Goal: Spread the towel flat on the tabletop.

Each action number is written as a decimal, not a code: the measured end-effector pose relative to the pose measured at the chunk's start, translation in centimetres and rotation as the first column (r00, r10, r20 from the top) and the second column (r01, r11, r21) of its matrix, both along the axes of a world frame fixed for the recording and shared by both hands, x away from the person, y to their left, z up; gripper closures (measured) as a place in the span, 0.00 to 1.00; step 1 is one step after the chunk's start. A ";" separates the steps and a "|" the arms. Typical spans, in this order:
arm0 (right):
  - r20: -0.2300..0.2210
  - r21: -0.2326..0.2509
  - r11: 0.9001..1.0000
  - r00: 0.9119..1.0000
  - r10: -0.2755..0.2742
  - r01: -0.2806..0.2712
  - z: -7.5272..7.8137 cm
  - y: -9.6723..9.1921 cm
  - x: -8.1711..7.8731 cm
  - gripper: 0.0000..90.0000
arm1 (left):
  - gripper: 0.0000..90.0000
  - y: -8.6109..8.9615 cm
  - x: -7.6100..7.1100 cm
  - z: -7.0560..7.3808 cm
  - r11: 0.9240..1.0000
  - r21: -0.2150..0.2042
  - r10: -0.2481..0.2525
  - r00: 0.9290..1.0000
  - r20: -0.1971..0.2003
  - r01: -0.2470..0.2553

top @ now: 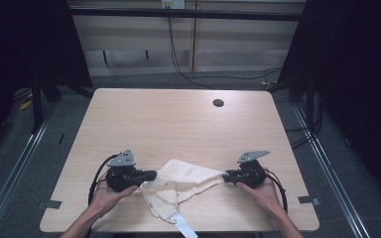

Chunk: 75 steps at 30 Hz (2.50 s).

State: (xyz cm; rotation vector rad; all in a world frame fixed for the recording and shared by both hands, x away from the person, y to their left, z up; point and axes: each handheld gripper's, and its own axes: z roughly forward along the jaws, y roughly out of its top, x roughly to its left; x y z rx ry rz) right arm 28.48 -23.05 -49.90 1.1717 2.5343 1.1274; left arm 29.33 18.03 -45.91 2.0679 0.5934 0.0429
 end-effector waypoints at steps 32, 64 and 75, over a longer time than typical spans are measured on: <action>0.266 0.194 0.975 0.962 0.052 -0.106 12.5 -1.9 -0.2 0.99 | 0.98 2.1 0.1 6.8 0.993 -0.117 0.045 0.985 0.166 -0.026; 0.519 0.184 0.961 0.851 0.081 -0.204 24.2 -1.6 -6.6 0.99 | 0.98 5.1 -4.9 17.5 0.974 -0.223 0.060 0.918 0.391 0.031; 0.420 0.178 0.971 0.904 0.073 -0.162 19.8 -1.8 -4.9 0.99 | 0.98 3.3 -0.6 11.9 0.987 -0.155 0.085 0.962 0.258 -0.046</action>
